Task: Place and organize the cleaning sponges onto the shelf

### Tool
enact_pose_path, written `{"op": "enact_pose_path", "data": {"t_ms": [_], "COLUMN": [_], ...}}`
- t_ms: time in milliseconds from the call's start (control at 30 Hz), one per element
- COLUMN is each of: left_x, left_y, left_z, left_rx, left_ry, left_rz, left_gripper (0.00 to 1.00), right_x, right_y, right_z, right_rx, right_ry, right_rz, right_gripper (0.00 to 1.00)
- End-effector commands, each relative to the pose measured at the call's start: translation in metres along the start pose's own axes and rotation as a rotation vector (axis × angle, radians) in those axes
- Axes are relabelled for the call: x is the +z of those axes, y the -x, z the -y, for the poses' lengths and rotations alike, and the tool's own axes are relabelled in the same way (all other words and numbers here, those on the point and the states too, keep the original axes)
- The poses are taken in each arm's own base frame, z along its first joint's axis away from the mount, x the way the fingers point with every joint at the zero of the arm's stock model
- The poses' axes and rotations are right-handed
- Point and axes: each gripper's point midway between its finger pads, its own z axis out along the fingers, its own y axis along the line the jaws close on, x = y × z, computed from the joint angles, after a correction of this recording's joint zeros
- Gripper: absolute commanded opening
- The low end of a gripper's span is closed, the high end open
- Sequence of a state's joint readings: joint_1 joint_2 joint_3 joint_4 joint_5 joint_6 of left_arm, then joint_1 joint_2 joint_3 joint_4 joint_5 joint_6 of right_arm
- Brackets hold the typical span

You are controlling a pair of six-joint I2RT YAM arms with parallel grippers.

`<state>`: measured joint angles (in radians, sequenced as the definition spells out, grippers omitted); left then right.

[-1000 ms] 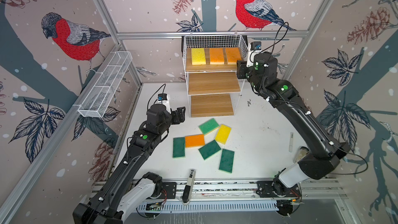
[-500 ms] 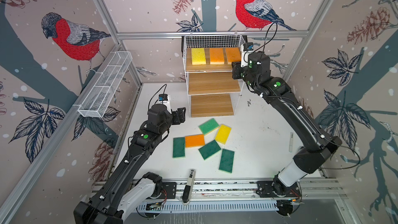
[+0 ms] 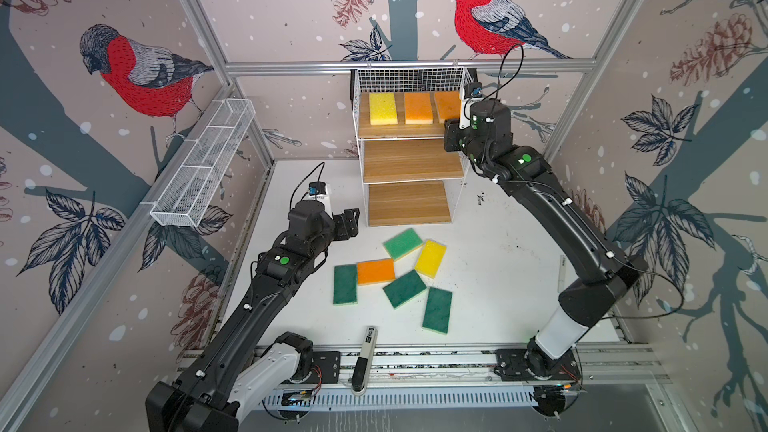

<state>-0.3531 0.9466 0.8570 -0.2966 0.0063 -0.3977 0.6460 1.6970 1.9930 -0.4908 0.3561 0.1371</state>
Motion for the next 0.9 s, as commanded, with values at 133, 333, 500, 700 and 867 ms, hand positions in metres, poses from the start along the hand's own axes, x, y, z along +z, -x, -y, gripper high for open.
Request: {"op": "enact_pose_path", "data": {"t_ms": [133, 333, 500, 700, 867], "left_x": [0.001, 0.004, 0.005, 0.005, 0.002], "left_y": [0.010, 0.009, 0.007, 0.005, 0.007], "left_z": [0.005, 0.005, 0.004, 0.003, 0.004], "left_rx": [-0.006, -0.005, -0.002, -0.005, -0.011], "left_ry": [-0.022, -0.023, -0.017, -0.016, -0.020], "left_rz": [0.041, 0.034, 0.023, 0.016, 0.023], "left_gripper": [0.82, 0.82, 0.82, 0.82, 0.82], "right_x": [0.001, -0.004, -0.013, -0.017, -0.009], "right_y": [0.004, 0.004, 0.007, 0.007, 0.002], "right_z": [0.000, 0.001, -0.005, -0.008, -0.004], "right_rx": [0.019, 0.019, 0.007, -0.028, -0.047], "right_ry": [-0.006, -0.001, 0.016, 0.019, -0.012], "right_rz": [0.014, 0.019, 0.029, 0.038, 0.026], "right_gripper": [0.40, 0.40, 0.41, 0.42, 0.42]}}
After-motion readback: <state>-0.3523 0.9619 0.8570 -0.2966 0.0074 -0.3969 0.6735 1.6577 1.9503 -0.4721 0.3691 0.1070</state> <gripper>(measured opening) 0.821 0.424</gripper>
